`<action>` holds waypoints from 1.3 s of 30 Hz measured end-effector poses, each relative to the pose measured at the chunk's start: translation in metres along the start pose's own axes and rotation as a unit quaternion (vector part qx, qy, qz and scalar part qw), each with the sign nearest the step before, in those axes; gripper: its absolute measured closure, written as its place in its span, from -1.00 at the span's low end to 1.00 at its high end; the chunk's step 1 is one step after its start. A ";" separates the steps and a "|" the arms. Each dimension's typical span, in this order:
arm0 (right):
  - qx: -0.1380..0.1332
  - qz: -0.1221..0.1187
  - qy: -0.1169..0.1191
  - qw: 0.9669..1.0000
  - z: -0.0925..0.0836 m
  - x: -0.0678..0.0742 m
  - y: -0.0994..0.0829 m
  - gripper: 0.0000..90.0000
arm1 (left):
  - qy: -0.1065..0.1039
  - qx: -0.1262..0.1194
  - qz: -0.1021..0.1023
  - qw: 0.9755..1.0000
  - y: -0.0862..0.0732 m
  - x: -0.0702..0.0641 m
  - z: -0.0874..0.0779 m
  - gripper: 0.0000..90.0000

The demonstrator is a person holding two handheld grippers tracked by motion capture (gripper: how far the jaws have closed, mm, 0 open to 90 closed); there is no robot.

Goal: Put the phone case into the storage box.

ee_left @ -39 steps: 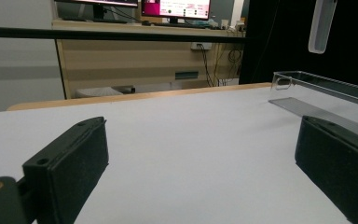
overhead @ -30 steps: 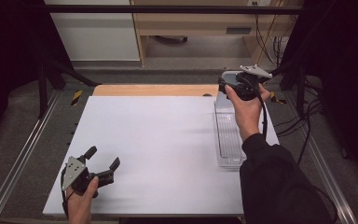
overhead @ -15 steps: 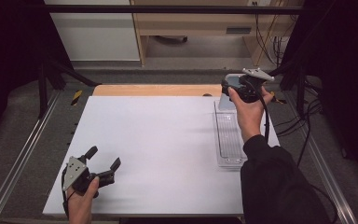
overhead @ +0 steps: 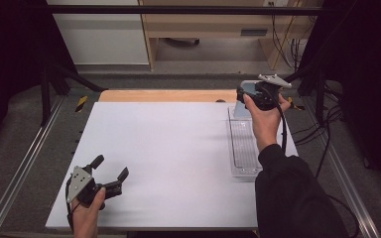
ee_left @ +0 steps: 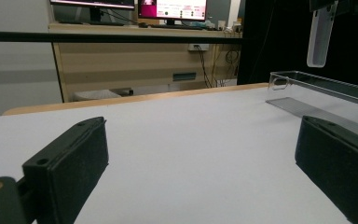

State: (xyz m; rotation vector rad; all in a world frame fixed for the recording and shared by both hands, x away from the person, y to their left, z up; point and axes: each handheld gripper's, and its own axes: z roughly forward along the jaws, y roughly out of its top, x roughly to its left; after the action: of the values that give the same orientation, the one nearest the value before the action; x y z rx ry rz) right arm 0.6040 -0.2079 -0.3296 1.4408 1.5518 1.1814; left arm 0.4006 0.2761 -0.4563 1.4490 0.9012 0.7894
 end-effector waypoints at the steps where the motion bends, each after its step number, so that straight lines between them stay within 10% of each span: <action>1: 0.000 0.000 0.000 1.000 0.000 0.000 0.000 -0.61 | 0.000 0.000 0.000 1.000 0.000 0.000 0.000 -0.96; 39: 0.019 -0.010 -0.039 0.999 0.040 -0.005 -0.032 -0.61 | -0.004 -0.009 0.002 1.000 0.000 0.003 0.002 -0.96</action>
State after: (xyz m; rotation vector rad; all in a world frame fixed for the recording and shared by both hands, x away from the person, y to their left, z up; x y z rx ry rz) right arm 0.6305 -0.2059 -0.3729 1.4754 1.5403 1.0762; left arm 0.4042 0.2777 -0.4570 1.4380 0.8839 0.7932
